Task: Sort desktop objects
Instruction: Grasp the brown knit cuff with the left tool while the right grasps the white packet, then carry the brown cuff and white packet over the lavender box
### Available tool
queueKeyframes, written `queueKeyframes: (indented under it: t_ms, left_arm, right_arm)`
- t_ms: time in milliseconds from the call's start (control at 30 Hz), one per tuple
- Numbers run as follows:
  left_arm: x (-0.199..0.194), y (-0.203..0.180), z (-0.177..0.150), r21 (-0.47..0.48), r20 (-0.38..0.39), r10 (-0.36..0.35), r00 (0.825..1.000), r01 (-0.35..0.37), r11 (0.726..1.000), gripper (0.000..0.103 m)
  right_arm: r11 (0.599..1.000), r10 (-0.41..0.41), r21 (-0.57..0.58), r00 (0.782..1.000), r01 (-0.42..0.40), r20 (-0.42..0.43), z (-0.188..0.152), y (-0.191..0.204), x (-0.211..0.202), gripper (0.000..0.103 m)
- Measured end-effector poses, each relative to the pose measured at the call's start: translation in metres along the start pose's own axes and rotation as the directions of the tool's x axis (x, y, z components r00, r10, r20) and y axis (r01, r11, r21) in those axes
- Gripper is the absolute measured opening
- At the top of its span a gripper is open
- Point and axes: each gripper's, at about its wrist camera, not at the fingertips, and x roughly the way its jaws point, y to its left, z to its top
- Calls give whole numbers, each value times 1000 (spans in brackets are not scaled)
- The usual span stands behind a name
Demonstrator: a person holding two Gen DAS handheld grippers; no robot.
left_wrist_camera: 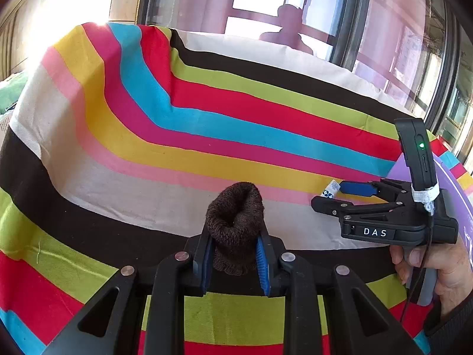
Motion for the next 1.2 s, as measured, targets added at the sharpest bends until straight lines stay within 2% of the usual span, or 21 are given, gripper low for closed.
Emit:
queueKeyframes:
  t_ms: [67,200,300,667,933,1067,1200]
  left_arm:
    - [1,0,0,0,-2,2,1000,-2,1000,25]
    - [1,0,-1,0,-5,2,1000,-2,1000,25]
    - [1,1,-1,-2,-6,1,1000,-1,1000,25]
    - [4,1,-2,5,-14,3,1000,-2,1000,25]
    - [4,-1,-2,6,-12,2,1000,-2,1000,25]
    - [4,1,-2,-1,-7,-1,1000,1,1000,25]
    - [1,3,-3,-7,12,-2,1000,2,1000,25]
  right_arm:
    - [1000,2,-3,1000,-2,0,-1,0,-1,69]
    - [1000,5,-26,1000,-5,13,-3,4,-5,46]
    - [1000,8,-29,1000,-7,17,-5,3,-8,39]
    - [1000,1,-14,1000,-1,15,-2,7,-4,39]
    - [999,31,19,999,-31,18,-5,3,-5,38]
    - [989,110,94,994,-111,13,-11,-2,-16,38]
    - [992,91,81,994,-96,58,-17,5,-43,38]
